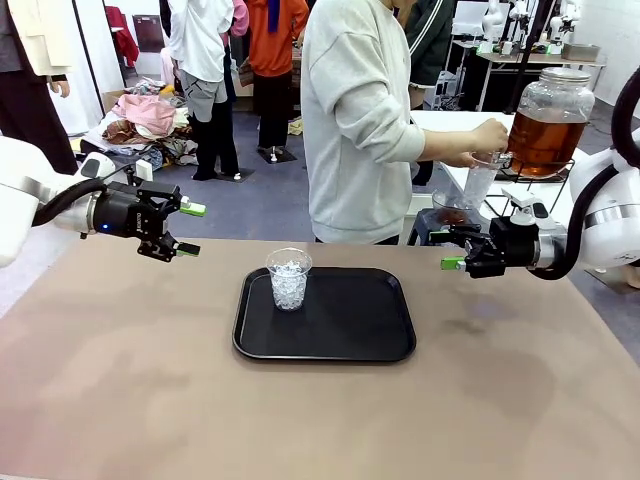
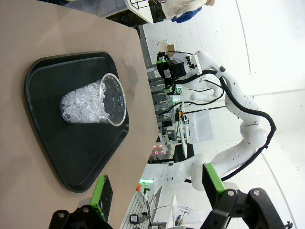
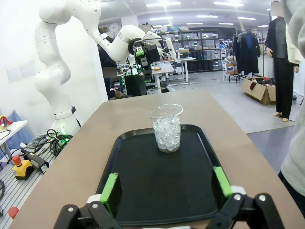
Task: Pour the drink into the iced cup.
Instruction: Pick up the iced cup indicated by the human and present it to them.
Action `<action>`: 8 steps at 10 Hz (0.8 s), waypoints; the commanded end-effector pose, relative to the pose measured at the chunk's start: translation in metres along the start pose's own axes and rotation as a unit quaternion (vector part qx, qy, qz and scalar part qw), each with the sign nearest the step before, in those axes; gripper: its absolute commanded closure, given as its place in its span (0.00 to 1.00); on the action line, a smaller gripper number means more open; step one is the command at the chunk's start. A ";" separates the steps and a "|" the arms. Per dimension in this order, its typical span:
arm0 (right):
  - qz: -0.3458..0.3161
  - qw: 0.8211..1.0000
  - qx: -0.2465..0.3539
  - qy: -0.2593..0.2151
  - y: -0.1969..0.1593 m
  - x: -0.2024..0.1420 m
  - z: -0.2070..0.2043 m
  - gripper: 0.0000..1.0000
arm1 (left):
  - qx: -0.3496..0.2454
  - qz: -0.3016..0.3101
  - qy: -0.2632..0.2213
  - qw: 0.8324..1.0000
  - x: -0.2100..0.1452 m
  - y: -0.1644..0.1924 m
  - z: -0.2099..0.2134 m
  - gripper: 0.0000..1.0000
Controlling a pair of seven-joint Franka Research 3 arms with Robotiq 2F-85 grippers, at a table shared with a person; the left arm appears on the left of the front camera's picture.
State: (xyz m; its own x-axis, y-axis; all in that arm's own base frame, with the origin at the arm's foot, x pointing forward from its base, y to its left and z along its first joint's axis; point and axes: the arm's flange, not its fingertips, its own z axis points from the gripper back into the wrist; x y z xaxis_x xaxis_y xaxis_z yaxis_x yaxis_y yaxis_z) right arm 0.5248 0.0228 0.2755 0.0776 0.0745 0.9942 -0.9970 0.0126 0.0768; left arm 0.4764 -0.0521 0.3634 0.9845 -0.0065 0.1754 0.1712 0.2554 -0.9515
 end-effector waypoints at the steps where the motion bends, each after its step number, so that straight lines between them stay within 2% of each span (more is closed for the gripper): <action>1: 0.005 1.000 0.001 0.001 -0.003 0.004 -0.001 0.00 | -0.001 0.000 -0.001 1.000 -0.001 -0.001 0.001 0.00; 8: 0.005 1.000 0.001 0.001 -0.003 0.004 -0.001 0.00 | -0.001 0.000 -0.001 1.000 -0.001 -0.001 0.001 0.00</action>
State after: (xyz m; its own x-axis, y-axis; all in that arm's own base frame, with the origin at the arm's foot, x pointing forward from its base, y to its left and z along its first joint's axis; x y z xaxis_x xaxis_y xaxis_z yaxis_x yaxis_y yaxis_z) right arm 0.5248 0.0228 0.2755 0.0776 0.0745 0.9942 -0.9970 0.0126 0.0768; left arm 0.4764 -0.0521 0.3634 0.9845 -0.0065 0.1754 0.1712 0.2554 -0.9515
